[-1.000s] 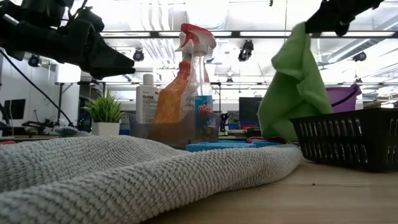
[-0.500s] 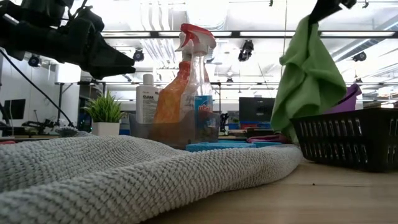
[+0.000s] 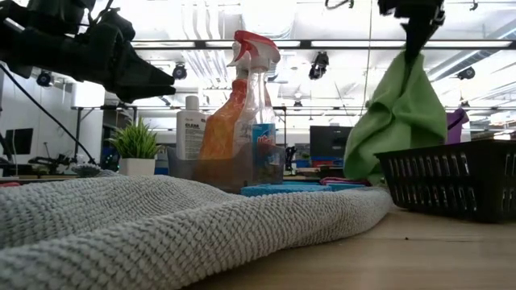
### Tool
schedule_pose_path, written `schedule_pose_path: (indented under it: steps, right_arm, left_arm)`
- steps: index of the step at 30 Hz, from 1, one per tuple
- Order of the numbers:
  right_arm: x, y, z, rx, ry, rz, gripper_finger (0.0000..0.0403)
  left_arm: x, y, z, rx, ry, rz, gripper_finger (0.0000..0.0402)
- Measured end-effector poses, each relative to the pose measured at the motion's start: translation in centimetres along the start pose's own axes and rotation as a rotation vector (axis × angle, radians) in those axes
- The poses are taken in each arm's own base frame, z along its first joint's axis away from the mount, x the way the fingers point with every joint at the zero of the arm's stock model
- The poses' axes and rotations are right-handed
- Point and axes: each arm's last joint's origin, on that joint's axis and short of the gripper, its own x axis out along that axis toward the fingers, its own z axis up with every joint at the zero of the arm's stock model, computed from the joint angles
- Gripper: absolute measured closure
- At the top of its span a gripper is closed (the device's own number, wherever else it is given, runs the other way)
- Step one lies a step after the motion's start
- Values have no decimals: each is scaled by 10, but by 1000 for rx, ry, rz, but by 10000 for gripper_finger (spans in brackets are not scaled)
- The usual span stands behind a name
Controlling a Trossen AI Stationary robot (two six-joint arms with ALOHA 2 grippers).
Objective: Pick & Place Kitchen Items
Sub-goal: Put the green microfiber towel into the purple bucket
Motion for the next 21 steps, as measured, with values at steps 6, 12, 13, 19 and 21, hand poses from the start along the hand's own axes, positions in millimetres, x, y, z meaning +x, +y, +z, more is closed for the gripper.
schedule_pose_path:
  steps: [6, 12, 13, 19, 21]
  right_arm:
    - [34, 7, 9, -28, 117, 48, 385]
    - [81, 18, 7, -43, 182, 178, 385]
    - [90, 20, 6, -42, 196, 190, 385]
    - [140, 28, -12, -31, 283, 247, 385]
    - [153, 30, -19, -28, 303, 258, 385]
  left_arm:
    - [0, 0, 0, 1, 3, 0, 138]
    - [0, 0, 0, 1, 4, 0, 138]
    - [0, 0, 0, 1, 4, 0, 138]
    - [0, 0, 0, -2, 4, 0, 138]
    - [0, 0, 0, -2, 4, 0, 138]
